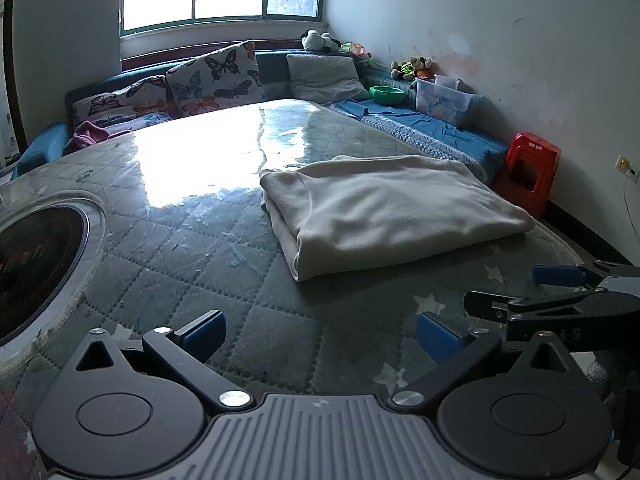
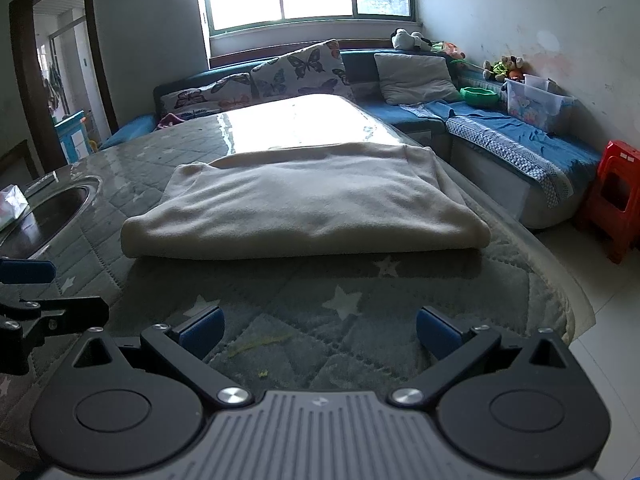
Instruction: Fold clothes
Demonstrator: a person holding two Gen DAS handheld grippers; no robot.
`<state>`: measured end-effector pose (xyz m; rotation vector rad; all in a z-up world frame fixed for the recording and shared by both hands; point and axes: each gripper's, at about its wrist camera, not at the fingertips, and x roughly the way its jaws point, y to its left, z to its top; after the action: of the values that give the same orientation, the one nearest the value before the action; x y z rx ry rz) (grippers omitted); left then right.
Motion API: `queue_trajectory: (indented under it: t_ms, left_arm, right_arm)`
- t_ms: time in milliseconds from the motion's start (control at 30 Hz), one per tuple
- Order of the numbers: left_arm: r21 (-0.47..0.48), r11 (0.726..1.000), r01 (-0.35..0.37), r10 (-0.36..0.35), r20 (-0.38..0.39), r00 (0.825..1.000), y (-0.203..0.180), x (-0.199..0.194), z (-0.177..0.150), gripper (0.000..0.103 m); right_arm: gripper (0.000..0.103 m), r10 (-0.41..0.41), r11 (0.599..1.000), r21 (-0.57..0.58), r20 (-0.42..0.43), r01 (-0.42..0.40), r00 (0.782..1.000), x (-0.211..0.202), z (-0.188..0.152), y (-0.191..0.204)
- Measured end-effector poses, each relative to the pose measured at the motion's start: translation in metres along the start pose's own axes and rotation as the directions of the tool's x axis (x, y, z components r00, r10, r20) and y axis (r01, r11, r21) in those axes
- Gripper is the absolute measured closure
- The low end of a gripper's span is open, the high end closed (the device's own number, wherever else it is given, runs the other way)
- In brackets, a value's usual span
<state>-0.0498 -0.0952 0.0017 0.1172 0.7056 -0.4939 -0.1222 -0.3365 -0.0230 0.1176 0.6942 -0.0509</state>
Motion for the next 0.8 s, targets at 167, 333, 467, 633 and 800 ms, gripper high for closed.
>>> queue_trajectory:
  t_ms: [167, 333, 467, 633, 800]
  left_arm:
    - [0.006, 1.0, 0.002, -0.002, -0.006, 1.0, 0.0, 0.006, 0.004, 0.0]
    - [0.014, 1.0, 0.004, -0.004, -0.012, 1.0, 0.0, 0.011, 0.008, 0.0]
    - [0.019, 1.0, 0.005, -0.005, -0.016, 1.0, 0.0, 0.016, 0.011, 0.0]
    - [0.024, 1.0, 0.007, -0.006, -0.019, 1.0, 0.0, 0.02, 0.015, 0.0]
    - [0.024, 1.0, 0.006, -0.006, -0.022, 1.0, 0.002, 0.024, 0.018, 0.0]
  right_arm:
    - [0.0, -0.004, 1.0, 0.002, -0.001, 0.004, 1.0, 0.004, 0.003, -0.001]
    - [0.0, -0.009, 1.0, 0.0, -0.002, 0.009, 1.0, 0.009, 0.006, -0.001]
    - [0.0, -0.012, 1.0, -0.003, -0.001, 0.012, 1.0, 0.012, 0.007, -0.001]
    - [0.0, -0.015, 1.0, 0.002, 0.002, 0.015, 1.0, 0.015, 0.01, -0.002]
    - [0.0, -0.022, 1.0, 0.0, 0.004, 0.022, 1.0, 0.019, 0.012, 0.0]
